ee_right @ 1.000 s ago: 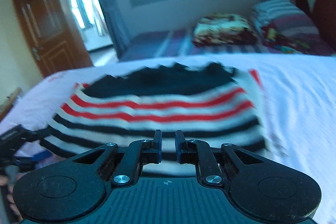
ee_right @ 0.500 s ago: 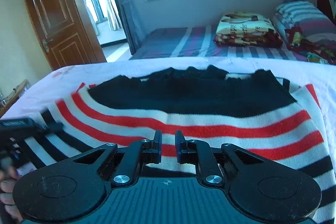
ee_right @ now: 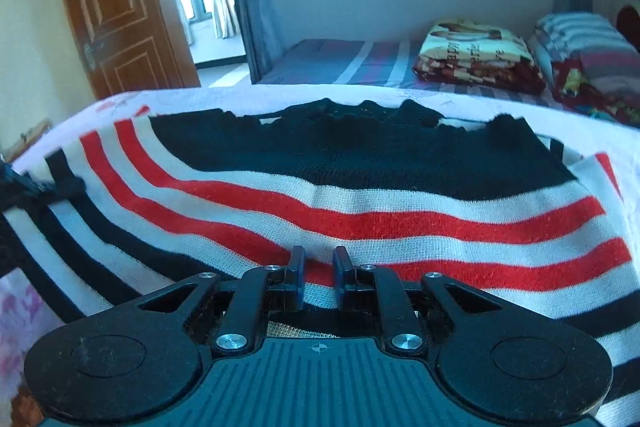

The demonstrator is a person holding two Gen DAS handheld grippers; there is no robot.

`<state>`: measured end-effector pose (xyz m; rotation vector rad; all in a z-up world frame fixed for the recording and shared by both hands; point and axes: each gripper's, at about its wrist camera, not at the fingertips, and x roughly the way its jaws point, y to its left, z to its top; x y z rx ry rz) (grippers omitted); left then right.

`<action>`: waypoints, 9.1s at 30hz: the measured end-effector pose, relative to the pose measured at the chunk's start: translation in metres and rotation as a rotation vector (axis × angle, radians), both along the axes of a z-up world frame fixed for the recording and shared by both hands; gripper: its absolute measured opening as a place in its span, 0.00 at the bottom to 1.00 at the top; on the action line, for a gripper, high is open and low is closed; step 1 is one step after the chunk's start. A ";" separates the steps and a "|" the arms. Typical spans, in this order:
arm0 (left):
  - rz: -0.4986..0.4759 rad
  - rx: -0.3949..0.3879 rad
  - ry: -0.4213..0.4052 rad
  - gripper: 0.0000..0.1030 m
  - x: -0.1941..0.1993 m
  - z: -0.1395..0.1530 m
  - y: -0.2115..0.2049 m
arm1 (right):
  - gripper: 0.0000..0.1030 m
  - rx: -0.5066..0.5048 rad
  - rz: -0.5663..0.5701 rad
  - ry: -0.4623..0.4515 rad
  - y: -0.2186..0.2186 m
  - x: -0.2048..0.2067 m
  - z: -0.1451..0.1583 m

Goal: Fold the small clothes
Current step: 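Fold the held side over toward the sweater middle with the left gripper, then grasp the opposite side edge of the sweater with the right gripper, then fold the held side over the folded sweater with the right gripper, then open the right gripper and withdraw both grippers from the folded sweater, then grasp the white end of the striped sweater strip with the right gripper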

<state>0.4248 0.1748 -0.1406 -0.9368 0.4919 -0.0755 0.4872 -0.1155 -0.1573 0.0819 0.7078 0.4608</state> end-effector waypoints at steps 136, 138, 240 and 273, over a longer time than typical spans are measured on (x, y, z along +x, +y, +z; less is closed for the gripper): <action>-0.610 0.855 0.032 0.61 0.147 0.021 -0.271 | 0.12 -0.042 -0.117 -0.035 -0.123 0.053 0.038; -0.649 0.901 0.114 0.68 0.157 0.000 -0.284 | 0.13 -0.082 -0.126 -0.018 -0.118 0.065 0.022; -0.558 0.394 0.132 0.32 0.081 0.004 -0.156 | 0.89 0.600 -0.335 0.247 -0.279 -0.067 0.038; -0.769 0.628 0.105 0.50 0.105 0.009 -0.231 | 0.31 0.072 -0.119 0.103 -0.163 -0.036 0.066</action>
